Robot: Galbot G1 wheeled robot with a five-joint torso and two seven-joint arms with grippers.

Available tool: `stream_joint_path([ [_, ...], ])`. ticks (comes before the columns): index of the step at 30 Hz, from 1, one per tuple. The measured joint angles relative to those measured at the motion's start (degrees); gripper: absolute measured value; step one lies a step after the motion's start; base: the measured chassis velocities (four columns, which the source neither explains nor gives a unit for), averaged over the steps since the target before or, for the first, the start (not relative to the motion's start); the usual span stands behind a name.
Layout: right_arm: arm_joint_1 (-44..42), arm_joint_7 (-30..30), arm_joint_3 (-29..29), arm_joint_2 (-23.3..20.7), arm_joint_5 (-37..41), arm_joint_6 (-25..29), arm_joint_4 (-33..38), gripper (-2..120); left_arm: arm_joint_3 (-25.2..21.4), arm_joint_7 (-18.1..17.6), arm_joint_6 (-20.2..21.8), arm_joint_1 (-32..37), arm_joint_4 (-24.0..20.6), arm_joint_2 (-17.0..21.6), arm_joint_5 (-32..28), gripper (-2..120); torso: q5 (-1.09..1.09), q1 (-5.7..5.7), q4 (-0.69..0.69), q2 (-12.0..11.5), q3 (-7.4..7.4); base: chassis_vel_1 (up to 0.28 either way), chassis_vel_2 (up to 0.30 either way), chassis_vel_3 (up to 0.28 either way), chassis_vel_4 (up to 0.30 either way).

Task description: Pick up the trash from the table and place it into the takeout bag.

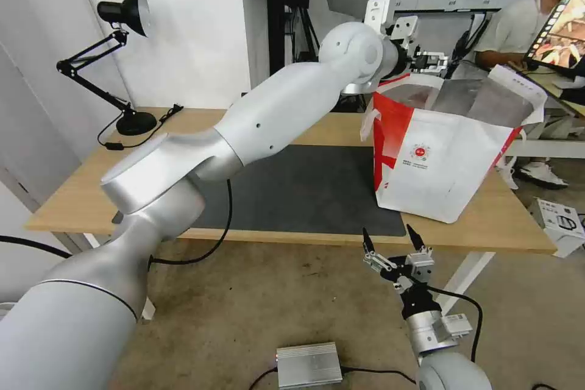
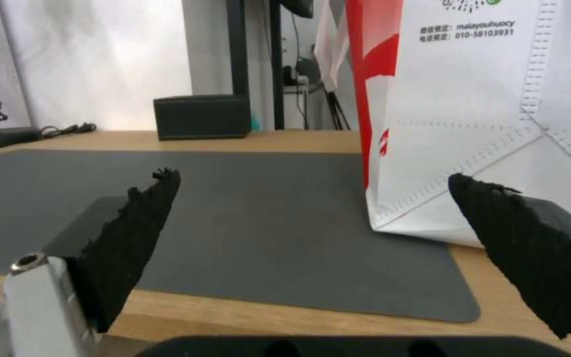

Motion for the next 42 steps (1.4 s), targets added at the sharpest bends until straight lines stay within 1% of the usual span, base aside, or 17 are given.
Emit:
stream_joint_path([
  [3,0.0,0.0,0.0,0.0,0.0,0.0,0.0,100,-0.1,0.5,-0.2,0.6,-0.7,1.0,1.3,100,0.00,0.00,0.00,0.0,0.00,0.000,0.000,0.000,0.000],
  [5,0.0,0.0,0.0,0.0,0.0,0.0,0.0,100,-0.4,1.6,-0.9,1.7,-2.1,3.2,4.1,100,0.00,0.00,0.01,0.0,0.00,0.000,0.000,0.000,0.000],
  [7,0.0,0.0,0.0,0.0,0.0,0.0,0.0,100,-0.6,2.3,-1.2,2.2,-2.4,4.0,5.1,100,-0.01,0.00,0.01,0.0,0.00,0.000,0.000,0.000,0.000],
  [9,0.0,0.0,0.0,0.0,0.0,0.0,0.0,100,-1.7,4.5,-3.2,3.9,-3.6,7.0,8.4,100,-0.01,0.00,0.01,0.0,0.00,0.000,0.000,0.000,0.000],
  [11,0.0,0.0,0.0,0.0,0.0,0.0,0.0,100,-2.0,4.8,-3.5,4.3,-3.9,7.7,9.0,100,-0.02,0.00,0.01,0.0,0.00,0.000,0.000,0.000,0.000],
  [13,0.0,0.0,0.0,0.0,0.0,0.0,0.0,100,-2.6,6.3,-6.6,6.3,-5.7,11.1,11.5,100,-0.02,0.00,0.03,0.0,0.00,0.000,0.000,0.000,0.000],
  [17,0.0,0.0,0.0,0.0,0.0,0.0,0.0,100,-2.6,6.6,-9.1,7.8,-7.3,13.0,13.5,100,-0.02,0.00,0.01,0.0,0.01,0.000,0.000,0.000,0.000],
  [19,0.0,0.0,0.0,0.0,0.0,0.0,0.0,100,-2.8,6.6,-11.8,10.9,-10.5,16.0,16.2,100,-0.02,0.00,0.02,0.0,0.00,0.000,0.000,0.000,0.000],
  [21,0.0,0.0,0.0,0.0,0.0,0.0,0.0,100,-3.1,6.7,-12.4,11.7,-11.0,16.5,16.8,100,-0.02,0.00,0.01,0.0,0.00,0.000,0.000,0.000,0.000],
  [23,0.0,0.0,0.0,0.0,0.0,0.0,0.0,100,-4.6,7.2,-14.3,15.0,-12.9,18.2,19.5,100,-0.02,0.00,0.01,0.0,0.00,0.000,0.000,0.000,0.000],
  [27,0.0,0.0,0.0,0.0,0.0,0.0,0.0,100,-5.2,7.4,-15.0,16.2,-13.4,18.8,20.6,100,-0.02,0.00,0.01,0.0,0.01,0.000,0.000,0.000,0.000],
  [30,0.0,0.0,0.0,0.0,0.0,0.0,0.0,100,-8.1,7.6,-16.0,20.6,-16.5,20.8,23.6,100,-0.01,0.00,0.01,0.0,0.00,0.000,0.000,0.000,0.000],
  [35,0.0,0.0,0.0,0.0,0.0,0.0,0.0,100,-9.3,7.5,-16.7,23.9,-19.5,22.7,26.6,100,-0.01,0.00,0.01,0.0,0.00,0.000,0.000,0.000,0.000],
  [37,0.0,0.0,0.0,0.0,0.0,0.0,0.0,100,-11.0,6.6,-17.1,26.5,-21.9,23.8,29.1,100,-0.01,0.00,0.02,0.0,0.00,0.000,0.000,0.000,0.000],
  [39,0.0,0.0,0.0,0.0,0.0,0.0,0.0,100,-11.5,6.5,-17.1,27.2,-22.4,24.0,29.7,100,-0.01,0.00,0.01,0.0,0.00,0.000,0.000,0.000,0.000],
  [41,0.0,0.0,0.0,0.0,0.0,0.0,0.0,100,-13.9,6.1,-17.2,30.4,-25.7,25.4,31.3,100,-0.01,0.00,0.00,0.0,0.00,0.000,0.000,0.000,0.000],
  [42,0.0,0.0,0.0,0.0,0.0,0.0,0.0,100,-13.9,6.1,-17.2,30.4,-25.7,25.4,31.3,100,-0.01,0.00,0.00,0.0,0.00,0.000,0.000,0.000,0.000],
])
